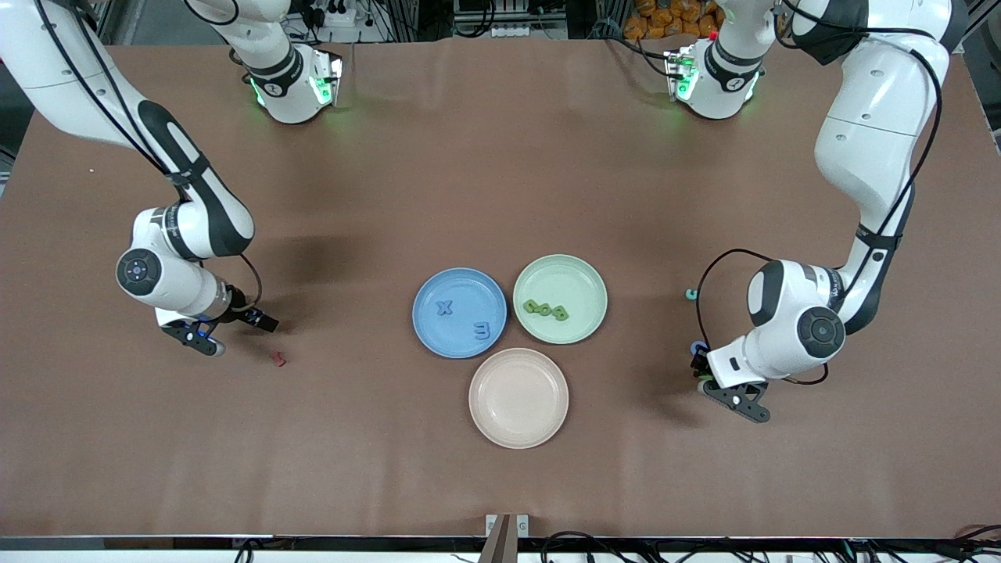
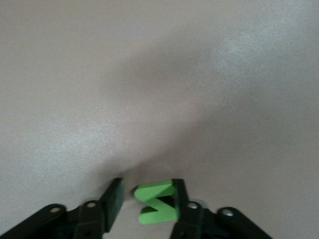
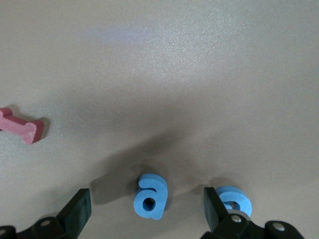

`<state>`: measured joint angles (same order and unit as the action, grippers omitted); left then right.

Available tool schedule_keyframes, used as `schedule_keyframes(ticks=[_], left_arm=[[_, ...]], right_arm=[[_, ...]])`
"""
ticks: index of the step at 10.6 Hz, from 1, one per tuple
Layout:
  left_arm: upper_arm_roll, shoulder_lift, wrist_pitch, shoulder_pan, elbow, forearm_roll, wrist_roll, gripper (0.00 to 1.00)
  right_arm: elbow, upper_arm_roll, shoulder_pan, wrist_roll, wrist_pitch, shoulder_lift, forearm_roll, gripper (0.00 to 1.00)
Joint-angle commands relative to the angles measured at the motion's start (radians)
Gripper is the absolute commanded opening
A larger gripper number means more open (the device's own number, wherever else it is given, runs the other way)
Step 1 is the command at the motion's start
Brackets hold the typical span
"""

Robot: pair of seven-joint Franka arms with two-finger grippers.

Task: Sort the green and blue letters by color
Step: 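Grasp the green N with the left gripper while the right gripper grasps the a, then place the N on the green plate while the right gripper carries the a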

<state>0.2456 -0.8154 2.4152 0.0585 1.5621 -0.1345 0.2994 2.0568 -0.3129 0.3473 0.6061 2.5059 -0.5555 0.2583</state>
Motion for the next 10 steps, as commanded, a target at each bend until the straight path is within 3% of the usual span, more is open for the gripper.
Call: schedule_keyframes(ticks=[1,4,5,6,7,10], left_arm=[[0.004,0.009,-0.007,0.006,0.018,0.018,-0.006,0.00],[0.009,0.036,-0.008,0.003,0.018,0.019,-0.016,0.00],[0.045,0.051,-0.042,0.001,0.013,0.023,-0.032,0.00],[0.081,0.056,-0.065,0.001,0.012,0.021,-0.124,0.00],[0.105,0.068,-0.076,-0.012,0.012,0.015,-0.202,0.00],[0.112,0.111,-0.115,-0.129,0.009,0.010,-0.372,0.00]], right_arm=[[-0.001,-0.009,0.002,0.035,0.002,-0.007,0.029,1.00],[-0.001,-0.009,0.001,0.035,0.002,-0.012,0.029,1.00],[-0.001,-0.009,0.001,0.035,0.004,-0.014,0.029,0.91],[-0.001,-0.009,-0.002,0.034,0.002,-0.014,0.029,0.09],[-0.001,-0.009,-0.004,0.034,0.004,-0.012,0.029,0.00],[-0.003,-0.011,-0.005,0.032,0.002,-0.012,0.029,0.00]])
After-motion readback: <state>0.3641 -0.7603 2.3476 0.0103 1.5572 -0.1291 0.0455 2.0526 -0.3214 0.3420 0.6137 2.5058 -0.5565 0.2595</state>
